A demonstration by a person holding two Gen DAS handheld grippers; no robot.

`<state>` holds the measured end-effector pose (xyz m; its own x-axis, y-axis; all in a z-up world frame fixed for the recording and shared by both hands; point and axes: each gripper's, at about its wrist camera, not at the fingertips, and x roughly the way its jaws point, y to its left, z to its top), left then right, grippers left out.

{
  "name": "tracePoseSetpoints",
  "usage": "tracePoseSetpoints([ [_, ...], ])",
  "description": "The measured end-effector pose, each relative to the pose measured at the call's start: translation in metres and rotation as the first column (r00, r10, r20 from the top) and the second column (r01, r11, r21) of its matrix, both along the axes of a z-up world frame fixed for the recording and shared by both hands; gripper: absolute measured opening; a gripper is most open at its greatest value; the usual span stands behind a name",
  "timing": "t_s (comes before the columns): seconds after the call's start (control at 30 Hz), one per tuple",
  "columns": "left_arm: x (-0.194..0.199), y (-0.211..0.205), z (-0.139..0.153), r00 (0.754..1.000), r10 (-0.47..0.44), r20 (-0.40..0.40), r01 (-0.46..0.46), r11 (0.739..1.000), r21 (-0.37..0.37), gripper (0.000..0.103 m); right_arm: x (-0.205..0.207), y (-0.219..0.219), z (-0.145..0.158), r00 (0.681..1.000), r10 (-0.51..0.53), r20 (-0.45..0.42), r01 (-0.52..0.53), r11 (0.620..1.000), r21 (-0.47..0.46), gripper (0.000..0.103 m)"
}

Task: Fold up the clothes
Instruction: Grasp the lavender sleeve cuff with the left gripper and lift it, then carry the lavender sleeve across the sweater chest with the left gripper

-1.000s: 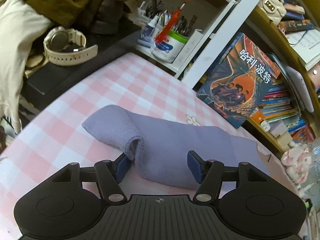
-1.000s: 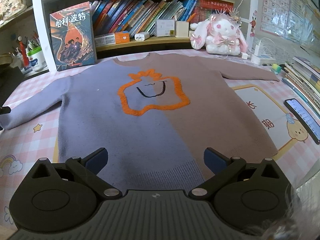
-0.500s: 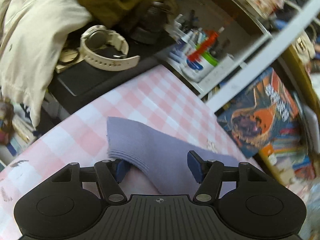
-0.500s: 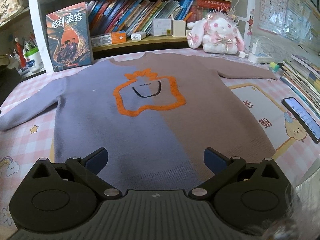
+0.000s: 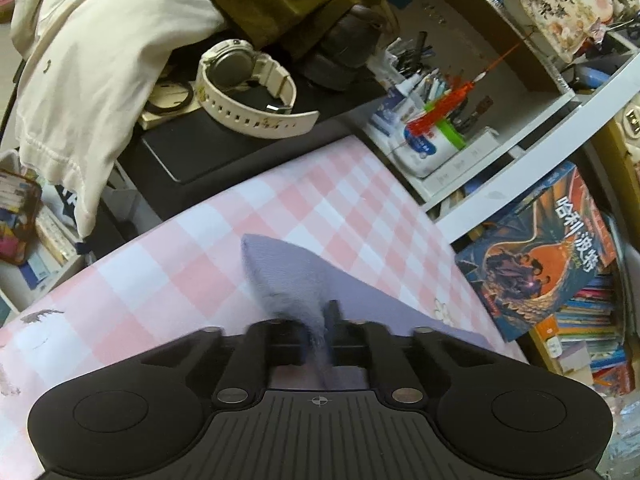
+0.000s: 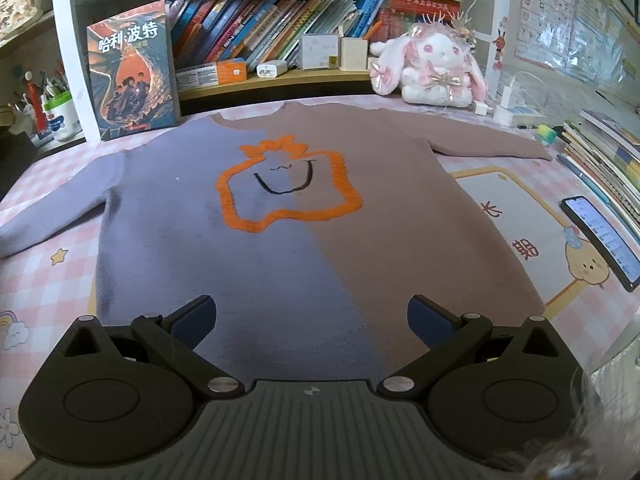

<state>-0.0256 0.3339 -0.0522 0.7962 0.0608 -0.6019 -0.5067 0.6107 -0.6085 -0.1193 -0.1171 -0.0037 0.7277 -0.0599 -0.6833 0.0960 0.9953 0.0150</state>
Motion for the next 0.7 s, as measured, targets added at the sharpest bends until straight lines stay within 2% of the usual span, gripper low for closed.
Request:
tracePoseSetpoints([
  [0.13,-0.001,-0.007,0.008,1.0,0.006,0.019,-0.007,0.999,0.037,0.003,0.002,-0.008,-0.001,1.0,-0.002,0.002,0.002,1.0,0.004,0.103],
  [0.33,0.001,-0.032,0.035,0.996,-0.03,0.08,0.021,0.994,0.106,0.003,0.009,-0.022,-0.001,1.0,0.026,0.009,-0.026,1.0,0.007,0.103],
  [0.57,0.002,-0.086,0.066,0.992,-0.042,0.119,0.019,0.982,0.19,0.003,0.028,-0.05,-0.001,0.99,0.142,0.02,-0.142,0.99,0.012,0.103],
  [0.7,0.004,-0.127,0.083,0.99,-0.052,0.131,0.019,0.97,0.241,0.003,0.039,-0.078,0.006,0.97,0.241,0.041,-0.243,0.969,0.038,0.103],
])
